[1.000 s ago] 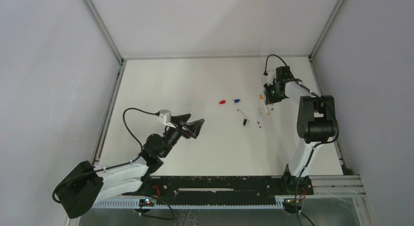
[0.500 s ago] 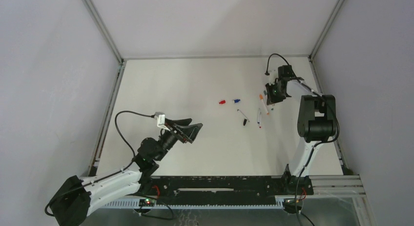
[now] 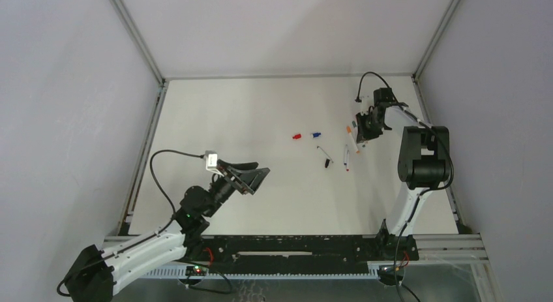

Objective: Insert the pens into the pen caps
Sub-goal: Place the pen at the center of the board.

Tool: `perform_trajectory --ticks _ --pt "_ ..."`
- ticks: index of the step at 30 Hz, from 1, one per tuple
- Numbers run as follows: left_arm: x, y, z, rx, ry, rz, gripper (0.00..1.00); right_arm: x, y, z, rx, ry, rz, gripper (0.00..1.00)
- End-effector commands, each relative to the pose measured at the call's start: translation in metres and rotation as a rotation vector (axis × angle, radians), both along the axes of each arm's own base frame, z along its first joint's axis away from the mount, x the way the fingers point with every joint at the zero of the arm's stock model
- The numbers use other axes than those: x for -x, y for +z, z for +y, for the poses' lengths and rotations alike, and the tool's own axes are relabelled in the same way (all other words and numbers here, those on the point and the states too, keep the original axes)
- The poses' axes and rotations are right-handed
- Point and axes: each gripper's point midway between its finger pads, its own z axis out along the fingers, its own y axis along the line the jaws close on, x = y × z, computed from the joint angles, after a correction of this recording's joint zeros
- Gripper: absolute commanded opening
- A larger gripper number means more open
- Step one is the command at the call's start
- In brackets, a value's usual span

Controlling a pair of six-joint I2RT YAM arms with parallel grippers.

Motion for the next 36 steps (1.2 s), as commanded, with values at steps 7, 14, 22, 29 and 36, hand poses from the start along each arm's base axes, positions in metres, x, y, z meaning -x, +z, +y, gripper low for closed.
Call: perform_trajectory --ticks 7,14,22,29,36 --pt "0.012 -0.001 -0.005 0.019 -0.051 0.028 0.91 -0.007 0.012 0.001 -0.013 0.024 -0.018 0.24" --pt "0.014 0.001 -0.008 0.021 -0.063 0.029 0.91 -0.006 0.01 0.0 -0.012 0.027 -0.007 0.28" --pt "0.016 0.002 -0.009 0.028 -0.073 0.031 0.91 -0.006 0.011 0.0 -0.006 0.029 -0.009 0.33" --pt "0.019 0.006 -0.009 0.042 -0.08 0.026 0.91 -0.007 0.028 0.001 -0.017 0.041 -0.048 0.33" --pt "0.021 0.013 -0.007 0.07 -0.08 0.016 0.91 0.003 0.076 0.013 -0.113 0.127 -0.144 0.32"
